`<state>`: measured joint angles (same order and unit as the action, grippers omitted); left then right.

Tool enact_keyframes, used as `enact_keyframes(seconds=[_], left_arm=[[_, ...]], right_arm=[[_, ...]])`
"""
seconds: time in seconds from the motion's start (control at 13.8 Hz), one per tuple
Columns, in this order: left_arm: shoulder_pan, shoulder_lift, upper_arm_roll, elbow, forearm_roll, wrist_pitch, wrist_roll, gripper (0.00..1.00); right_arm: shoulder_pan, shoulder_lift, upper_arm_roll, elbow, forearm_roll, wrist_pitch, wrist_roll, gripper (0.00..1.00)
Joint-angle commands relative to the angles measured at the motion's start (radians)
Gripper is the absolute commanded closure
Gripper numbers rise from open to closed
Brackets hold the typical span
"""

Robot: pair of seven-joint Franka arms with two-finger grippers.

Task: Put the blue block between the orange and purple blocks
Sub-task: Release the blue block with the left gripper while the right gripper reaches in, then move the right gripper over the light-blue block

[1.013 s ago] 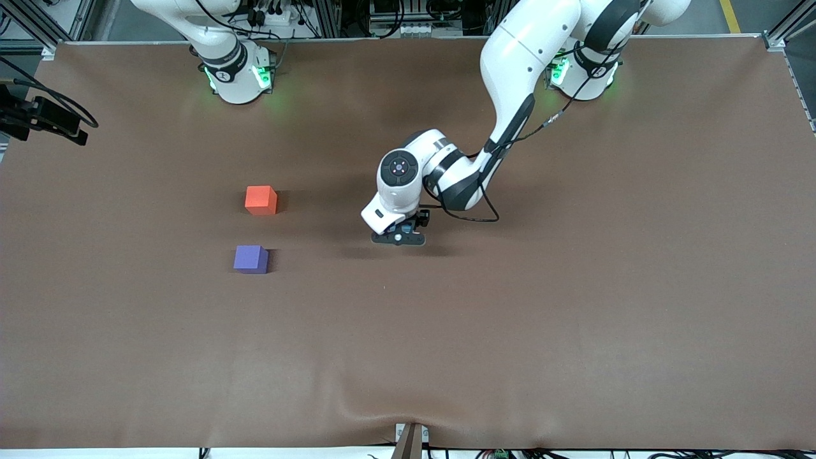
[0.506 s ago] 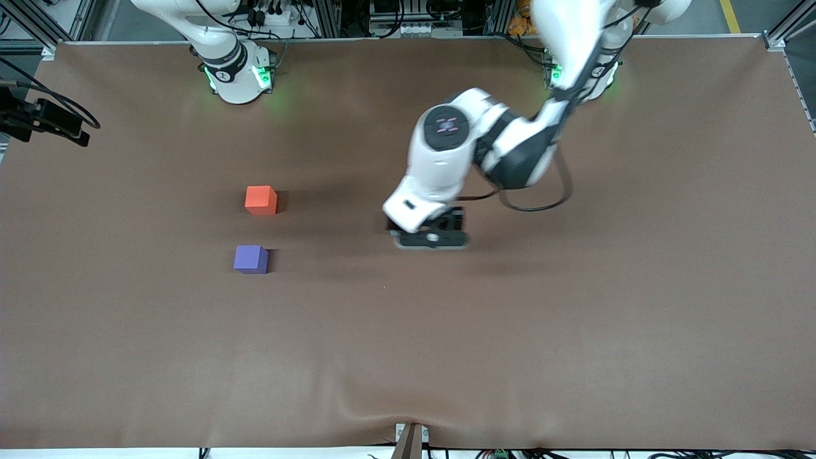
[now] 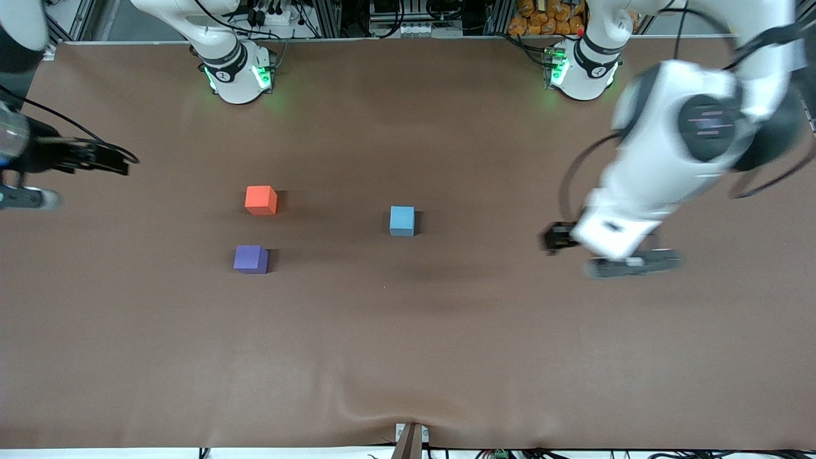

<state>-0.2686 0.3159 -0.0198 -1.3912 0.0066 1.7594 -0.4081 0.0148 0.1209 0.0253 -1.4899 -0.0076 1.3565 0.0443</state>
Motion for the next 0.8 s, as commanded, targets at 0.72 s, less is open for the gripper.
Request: enact_keyframes(seconds=[0.72], left_arm=[[0.184,-0.379,-0.015,-0.320,0.070,-0.177,0.424,0.00]], right_arm=[[0.350,0.140,0.001,-0.053,0.202,0.278,0.389,0.00]])
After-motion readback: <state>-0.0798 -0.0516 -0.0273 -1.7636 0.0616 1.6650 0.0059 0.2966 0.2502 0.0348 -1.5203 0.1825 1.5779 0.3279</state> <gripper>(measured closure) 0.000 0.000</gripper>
